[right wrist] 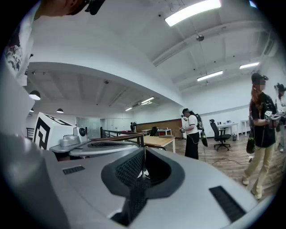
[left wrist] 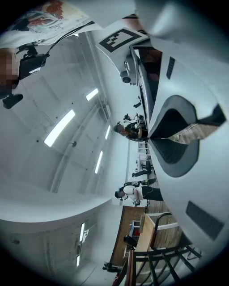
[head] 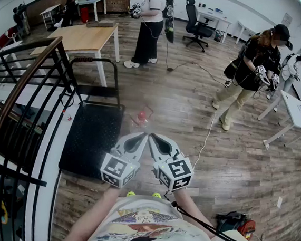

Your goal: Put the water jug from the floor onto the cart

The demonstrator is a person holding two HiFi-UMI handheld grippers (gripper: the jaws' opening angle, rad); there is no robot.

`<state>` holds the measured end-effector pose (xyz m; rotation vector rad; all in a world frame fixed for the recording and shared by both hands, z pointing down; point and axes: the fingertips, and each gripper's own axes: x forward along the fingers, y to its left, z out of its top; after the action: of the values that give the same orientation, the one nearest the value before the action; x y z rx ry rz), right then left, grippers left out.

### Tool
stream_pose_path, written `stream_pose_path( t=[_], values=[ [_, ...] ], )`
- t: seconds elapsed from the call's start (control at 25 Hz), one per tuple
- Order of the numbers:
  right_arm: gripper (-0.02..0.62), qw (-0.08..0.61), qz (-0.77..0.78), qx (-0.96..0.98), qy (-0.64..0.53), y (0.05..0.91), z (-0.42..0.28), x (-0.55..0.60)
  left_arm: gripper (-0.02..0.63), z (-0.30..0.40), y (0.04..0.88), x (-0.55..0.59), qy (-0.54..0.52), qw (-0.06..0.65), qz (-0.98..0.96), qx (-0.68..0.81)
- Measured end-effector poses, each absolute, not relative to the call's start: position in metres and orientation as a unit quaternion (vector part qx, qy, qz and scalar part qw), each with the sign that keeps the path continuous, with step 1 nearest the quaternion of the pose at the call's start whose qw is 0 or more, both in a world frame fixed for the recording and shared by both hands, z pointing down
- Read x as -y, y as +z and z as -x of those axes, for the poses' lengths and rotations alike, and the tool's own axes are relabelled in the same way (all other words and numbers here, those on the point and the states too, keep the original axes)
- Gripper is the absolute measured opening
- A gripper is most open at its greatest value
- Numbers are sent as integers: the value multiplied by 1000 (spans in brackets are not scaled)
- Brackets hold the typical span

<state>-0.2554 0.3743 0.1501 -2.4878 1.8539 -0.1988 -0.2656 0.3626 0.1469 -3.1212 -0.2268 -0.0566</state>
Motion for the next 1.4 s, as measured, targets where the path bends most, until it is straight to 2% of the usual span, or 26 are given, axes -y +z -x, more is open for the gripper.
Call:
stream_pose_path(
  t=[1.4],
  values=[
    [20, 40, 800, -591, -100, 164, 277, -349, 13, 284, 156, -338, -32, 10, 996, 83]
  ],
)
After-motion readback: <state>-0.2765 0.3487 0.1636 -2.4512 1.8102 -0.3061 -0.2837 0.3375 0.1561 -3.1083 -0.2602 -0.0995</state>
